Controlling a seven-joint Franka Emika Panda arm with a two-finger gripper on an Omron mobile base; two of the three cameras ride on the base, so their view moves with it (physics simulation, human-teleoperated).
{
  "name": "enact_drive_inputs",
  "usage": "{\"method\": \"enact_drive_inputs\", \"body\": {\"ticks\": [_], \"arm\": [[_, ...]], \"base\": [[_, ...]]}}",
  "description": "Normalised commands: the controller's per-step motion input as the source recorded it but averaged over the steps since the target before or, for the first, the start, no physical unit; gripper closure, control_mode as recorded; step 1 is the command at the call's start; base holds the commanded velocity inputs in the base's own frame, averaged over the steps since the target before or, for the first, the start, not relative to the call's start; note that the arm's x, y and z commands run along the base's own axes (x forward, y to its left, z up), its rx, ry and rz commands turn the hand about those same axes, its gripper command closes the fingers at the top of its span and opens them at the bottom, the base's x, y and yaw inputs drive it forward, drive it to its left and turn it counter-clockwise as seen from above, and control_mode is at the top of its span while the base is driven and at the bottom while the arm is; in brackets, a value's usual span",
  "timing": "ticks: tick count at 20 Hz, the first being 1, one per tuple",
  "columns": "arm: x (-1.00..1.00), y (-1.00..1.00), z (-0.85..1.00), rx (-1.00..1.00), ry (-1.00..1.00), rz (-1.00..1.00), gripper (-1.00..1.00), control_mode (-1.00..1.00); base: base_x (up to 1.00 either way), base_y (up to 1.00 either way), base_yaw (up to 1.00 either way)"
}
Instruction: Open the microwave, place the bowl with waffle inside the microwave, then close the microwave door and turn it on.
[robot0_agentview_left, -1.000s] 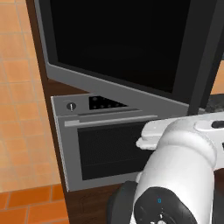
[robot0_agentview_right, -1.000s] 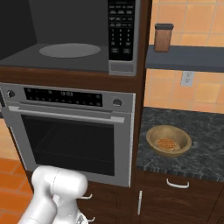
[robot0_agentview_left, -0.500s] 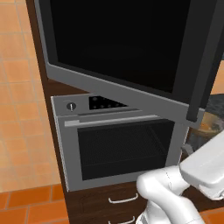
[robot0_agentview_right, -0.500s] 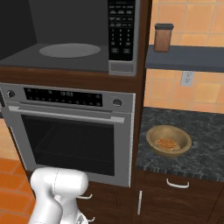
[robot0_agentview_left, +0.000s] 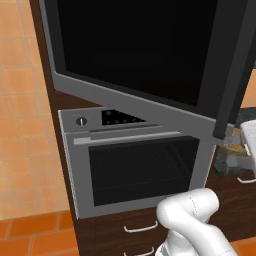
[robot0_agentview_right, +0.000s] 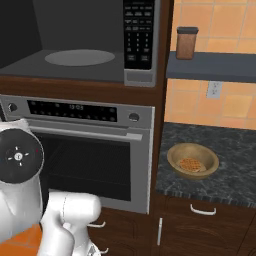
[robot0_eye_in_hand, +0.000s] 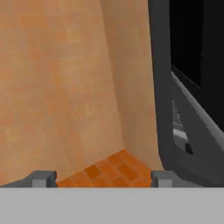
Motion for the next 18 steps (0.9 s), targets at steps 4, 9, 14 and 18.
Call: {"method": "enact_drive_inputs", "body": {"ticks": [4,9,14,18], "arm": [[0.45,-0.36,0.00,0.34,0.20,0.57,-1.00,-1.00],[0.31,-0.69,0.00,0.32,0.05,0.51,-1.00,-1.00],[-0.16,-0.89,0.21,0.12,-0.04,0.22,-1.00,-1.00],[0.83,-0.04,0.04,0.00,0.17,-0.01,-1.00,-1.00]], "base": [[0.00,0.00,0.00],[0.00,0.00,0.00],[0.00,0.00,0.00],[0.00,0.00,0.00]]}}
